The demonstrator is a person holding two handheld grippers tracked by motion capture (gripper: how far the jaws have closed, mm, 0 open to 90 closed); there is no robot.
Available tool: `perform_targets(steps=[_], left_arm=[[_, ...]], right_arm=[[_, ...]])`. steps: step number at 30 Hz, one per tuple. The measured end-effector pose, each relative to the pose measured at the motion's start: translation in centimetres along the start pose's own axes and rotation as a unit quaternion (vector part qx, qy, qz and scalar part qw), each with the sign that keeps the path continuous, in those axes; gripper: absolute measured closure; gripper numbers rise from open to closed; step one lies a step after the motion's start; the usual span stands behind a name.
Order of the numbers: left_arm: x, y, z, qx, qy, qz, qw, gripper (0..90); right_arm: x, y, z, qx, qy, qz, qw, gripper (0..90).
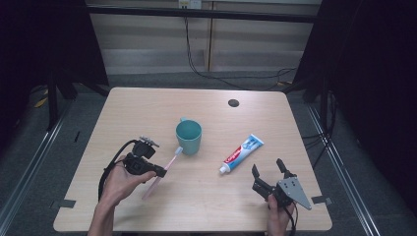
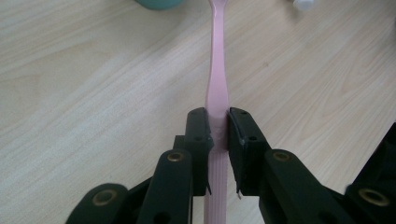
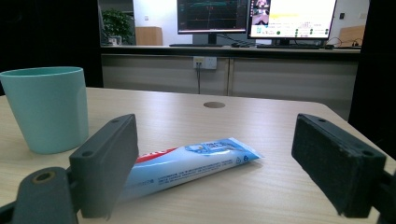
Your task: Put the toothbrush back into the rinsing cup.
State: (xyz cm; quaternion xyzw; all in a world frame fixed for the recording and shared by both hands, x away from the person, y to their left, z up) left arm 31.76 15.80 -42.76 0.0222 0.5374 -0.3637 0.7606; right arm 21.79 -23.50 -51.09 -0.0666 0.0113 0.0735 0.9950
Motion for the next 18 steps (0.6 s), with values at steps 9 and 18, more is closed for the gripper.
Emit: perform_targets(steps=[9,18], left_arm=[[-1.0,0.2,0.0,-0.01,-0.046,-0.027,0.9985,78.7],[-1.9,0.1,0.1,-0.001,-0.109,-0.037,0.9934,78.7]], right_arm=[[0.0,0.0,0.0,0.0,0.001,0.0,1.0,14.0],[0.0,0.0,0.0,0.0,0.001,0.0,1.0,14.0]])
Point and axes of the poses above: each handheld gripper's, and its own axes: x roughly forward along the jaws, z roughly out of its top, y roughly to its left, the point moved 1 cm from there along x, roughly forward along the jaws, and after that the axes turned 8 degrees about -x, right-handed, at the moved point
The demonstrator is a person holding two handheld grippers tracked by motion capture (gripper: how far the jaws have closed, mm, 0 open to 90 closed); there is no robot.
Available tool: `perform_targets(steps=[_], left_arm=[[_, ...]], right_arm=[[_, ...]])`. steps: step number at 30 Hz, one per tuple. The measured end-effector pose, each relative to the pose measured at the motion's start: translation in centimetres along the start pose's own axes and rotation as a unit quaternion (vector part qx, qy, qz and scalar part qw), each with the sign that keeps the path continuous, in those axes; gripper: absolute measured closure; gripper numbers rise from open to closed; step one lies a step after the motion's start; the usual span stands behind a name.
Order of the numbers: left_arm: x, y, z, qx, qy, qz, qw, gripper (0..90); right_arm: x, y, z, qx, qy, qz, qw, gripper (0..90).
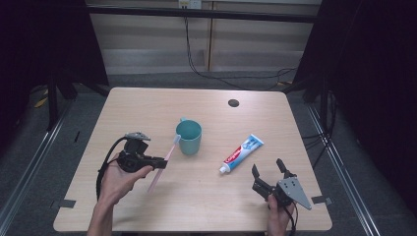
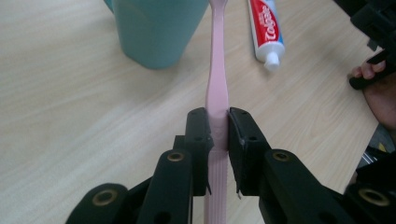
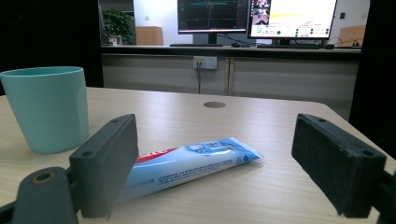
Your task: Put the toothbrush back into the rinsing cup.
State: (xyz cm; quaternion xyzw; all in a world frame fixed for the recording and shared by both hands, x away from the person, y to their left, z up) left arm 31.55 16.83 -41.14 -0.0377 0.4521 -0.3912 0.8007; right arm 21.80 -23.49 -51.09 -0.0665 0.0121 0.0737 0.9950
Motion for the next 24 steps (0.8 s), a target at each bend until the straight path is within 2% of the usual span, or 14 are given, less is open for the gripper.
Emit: perform_targets(steps=[1,6,8,11,17,24], left_arm=[[-0.1,0.0,0.1,0.0,-0.012,-0.001,0.9999,78.7],[-0.6,0.0,0.3,0.005,-0.038,-0.002,0.9993,78.7],[-0.7,-0.1,0.3,0.005,-0.055,-0.003,0.9985,78.7],[-1.0,-0.2,0.2,0.015,-0.078,-0.005,0.9968,78.7],[-1.3,-0.3,0.4,0.02,-0.096,-0.003,0.9952,78.7],[-2.0,-0.8,0.9,0.029,-0.15,-0.006,0.9882,78.7]], right_arm=[[0.0,0.0,0.0,0.0,0.0,0.001,1.0,14.0],[0.0,0.0,0.0,0.0,0.0,0.001,1.0,14.0],[0.0,0.0,0.0,0.0,0.0,0.0,1.0,14.0],[0.0,0.0,0.0,0.0,0.0,0.001,1.0,14.0],[0.0,0.0,0.0,0.0,0.0,0.001,1.0,14.0],[0.0,0.0,0.0,0.0,0.0,0.001,1.0,14.0]])
Point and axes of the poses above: each handheld gripper's, and its own axes: x roughly forward along the jaws, z roughly out of its top, y roughly to its left, the point moved 1 cm from there along x, roughly forward along the jaws, and after that the axes turned 8 degrees about -x, right-handed, at the moved point
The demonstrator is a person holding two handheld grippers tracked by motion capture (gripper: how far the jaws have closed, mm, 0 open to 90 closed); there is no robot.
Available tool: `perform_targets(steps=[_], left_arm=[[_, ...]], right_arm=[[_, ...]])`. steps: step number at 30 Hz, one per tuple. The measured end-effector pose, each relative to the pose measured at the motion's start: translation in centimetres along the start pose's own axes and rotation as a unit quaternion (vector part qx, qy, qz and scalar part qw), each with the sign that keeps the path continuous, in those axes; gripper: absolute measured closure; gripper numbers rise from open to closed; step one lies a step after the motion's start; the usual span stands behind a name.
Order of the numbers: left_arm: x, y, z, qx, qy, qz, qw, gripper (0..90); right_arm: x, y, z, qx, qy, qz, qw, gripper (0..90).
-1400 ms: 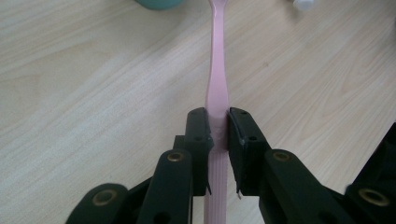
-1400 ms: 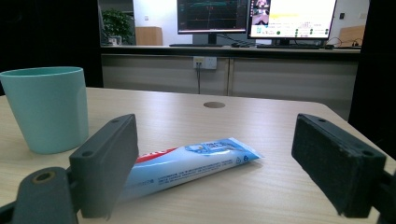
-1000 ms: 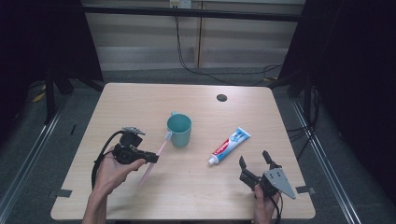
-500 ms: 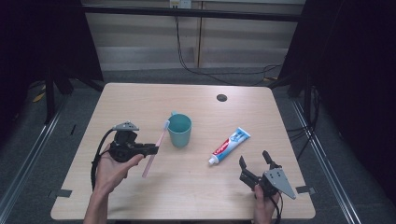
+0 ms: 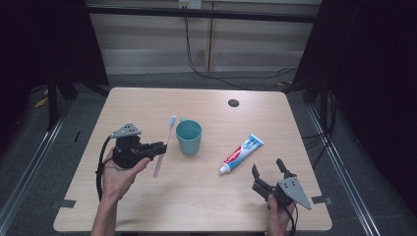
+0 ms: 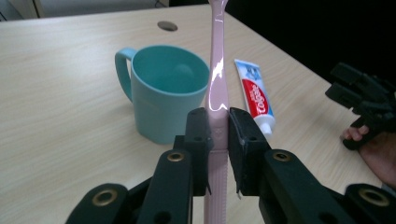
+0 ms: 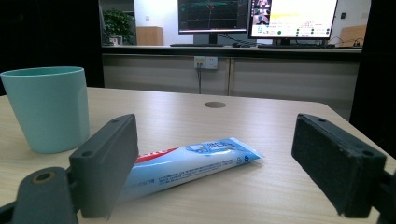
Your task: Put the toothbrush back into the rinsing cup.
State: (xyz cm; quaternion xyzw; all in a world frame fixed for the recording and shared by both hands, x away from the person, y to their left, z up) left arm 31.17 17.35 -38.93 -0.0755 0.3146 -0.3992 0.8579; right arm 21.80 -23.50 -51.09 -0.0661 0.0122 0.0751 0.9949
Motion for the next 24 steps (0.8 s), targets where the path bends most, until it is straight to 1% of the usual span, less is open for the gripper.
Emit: perform_targets(steps=[3,6,8,9,11,14,15,17,18,20,21,22,23,24], left_arm=[[-0.1,-0.1,0.1,0.008,-0.025,-0.005,0.9996,78.7],[-0.3,-0.1,0.2,0.013,-0.044,-0.008,0.9989,78.7],[-0.4,-0.1,0.5,0.015,-0.051,-0.005,0.9986,78.7],[-0.5,-0.2,0.7,0.018,-0.062,-0.003,0.9979,78.8],[-0.6,-0.2,1.0,0.02,-0.071,-0.006,0.9972,78.7],[-0.7,-0.4,1.4,0.03,-0.09,-0.003,0.9955,78.7],[-0.7,-0.5,1.4,0.032,-0.099,0.003,0.9946,78.7],[-0.7,-0.6,1.6,0.038,-0.113,0.004,0.9929,78.8],[-0.8,-0.6,1.7,0.041,-0.124,0.008,0.9914,78.7],[-0.9,-0.5,1.8,0.047,-0.14,0.007,0.9889,78.7],[-1.0,-0.5,1.9,0.048,-0.148,0.008,0.9879,78.7],[-1.0,-0.5,2.0,0.049,-0.153,0.004,0.987,78.8],[-1.2,-0.5,2.0,0.054,-0.161,0.007,0.9854,78.8],[-1.3,-0.6,2.1,0.054,-0.171,0.009,0.9838,78.8]], right_arm=[[0.0,0.0,0.0,0.0,0.0,0.0,1.0,14.0],[0.0,0.0,0.0,0.0,-0.001,0.0,1.0,13.9],[0.0,0.0,0.0,0.0,0.0,0.0,1.0,13.9],[0.0,0.0,0.0,0.0,0.0,0.0,1.0,13.9],[0.0,0.0,0.0,0.0,-0.001,0.0,1.0,13.9],[0.0,0.0,0.0,0.0,-0.001,0.0,1.0,13.9],[0.0,0.0,0.0,0.0,-0.001,0.0,1.0,13.9],[0.0,0.0,0.0,0.001,-0.001,0.0,1.0,13.9],[0.0,0.0,0.0,0.001,-0.001,0.0,1.0,13.9],[0.0,0.0,0.0,0.001,-0.001,0.0,1.0,13.9],[0.0,0.0,0.0,0.001,-0.001,0.0,1.0,13.9],[0.0,0.0,0.0,0.001,-0.001,0.0,1.0,13.9],[0.0,0.0,0.0,0.001,-0.001,0.0,1.0,13.9],[0.0,0.0,0.0,0.0,-0.002,0.0,1.0,13.9]])
Point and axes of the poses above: each handheld gripper's, and its own axes: x roughly forward along the jaws, z roughly out of its top, y roughly to its left, the point moved 1 cm from there along x, roughly forward along the jaws, and after that the axes turned 8 degrees about -x, right-handed, at the moved point
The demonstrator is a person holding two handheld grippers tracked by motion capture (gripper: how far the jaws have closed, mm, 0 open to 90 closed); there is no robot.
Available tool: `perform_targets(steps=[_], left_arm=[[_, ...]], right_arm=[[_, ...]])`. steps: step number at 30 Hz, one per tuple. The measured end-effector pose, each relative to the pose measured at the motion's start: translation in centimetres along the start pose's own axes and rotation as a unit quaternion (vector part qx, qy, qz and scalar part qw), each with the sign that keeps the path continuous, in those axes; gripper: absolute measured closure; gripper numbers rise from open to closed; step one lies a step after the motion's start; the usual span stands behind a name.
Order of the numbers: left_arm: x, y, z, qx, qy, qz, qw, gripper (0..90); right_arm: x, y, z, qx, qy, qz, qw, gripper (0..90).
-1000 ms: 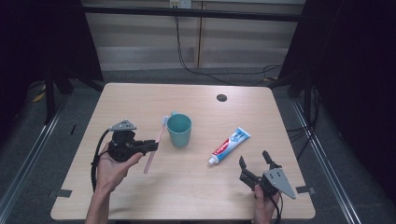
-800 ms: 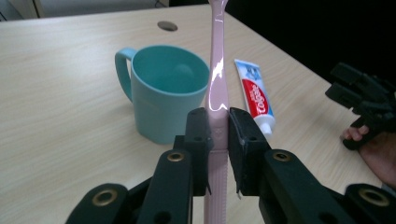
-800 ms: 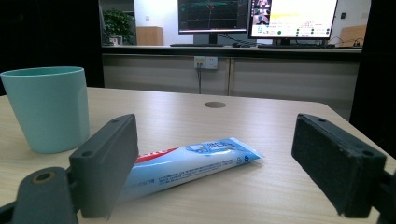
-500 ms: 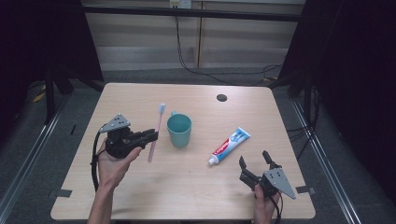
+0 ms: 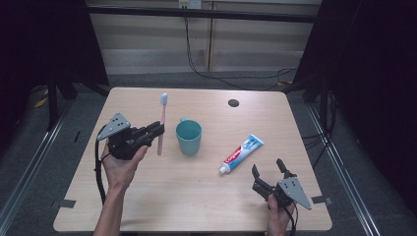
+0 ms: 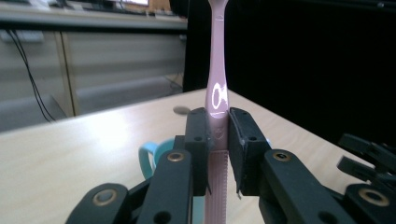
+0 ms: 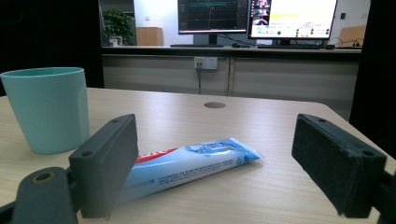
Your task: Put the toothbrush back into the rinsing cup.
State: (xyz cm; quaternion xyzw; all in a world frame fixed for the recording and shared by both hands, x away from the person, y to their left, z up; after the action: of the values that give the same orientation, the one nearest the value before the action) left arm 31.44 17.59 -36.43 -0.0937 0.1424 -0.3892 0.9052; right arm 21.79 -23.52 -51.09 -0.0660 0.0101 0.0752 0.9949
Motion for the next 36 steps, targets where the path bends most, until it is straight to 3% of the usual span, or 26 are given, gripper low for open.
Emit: perform_targets(steps=[8,16,27,33,36], left_arm=[[-0.3,0.0,0.8,0.011,-0.04,-0.015,0.999,78.7],[0.3,0.1,0.7,0.021,-0.055,-0.014,0.9982,78.8],[2.0,0.0,1.3,0.042,-0.046,-0.019,0.9978,78.8],[3.0,0.0,1.1,0.031,-0.052,-0.027,0.9978,78.7],[3.4,-0.1,1.1,0.039,-0.05,-0.033,0.9975,78.7]], right_arm=[[0.0,0.0,0.0,0.001,0.001,0.0,1.0,13.9],[0.0,0.0,0.0,0.0,0.001,0.0,1.0,13.9],[0.0,0.0,0.0,0.001,0.001,0.001,1.0,13.9],[0.0,0.0,0.0,0.0,0.0,0.0,1.0,13.9],[0.0,0.0,0.0,0.0,-0.001,0.001,1.0,13.9]])
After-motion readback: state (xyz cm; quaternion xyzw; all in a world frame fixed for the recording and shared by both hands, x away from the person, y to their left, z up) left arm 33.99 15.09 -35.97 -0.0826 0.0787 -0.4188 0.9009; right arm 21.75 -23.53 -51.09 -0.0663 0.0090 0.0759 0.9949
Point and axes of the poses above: each handheld gripper's, and its own axes: x roughly forward along the jaws, z roughly out of its top, y roughly to its left, the point moved 1 cm from there along x, roughly forward along the jaws, and after that the axes turned 8 degrees about -x, right-handed, at the moved point
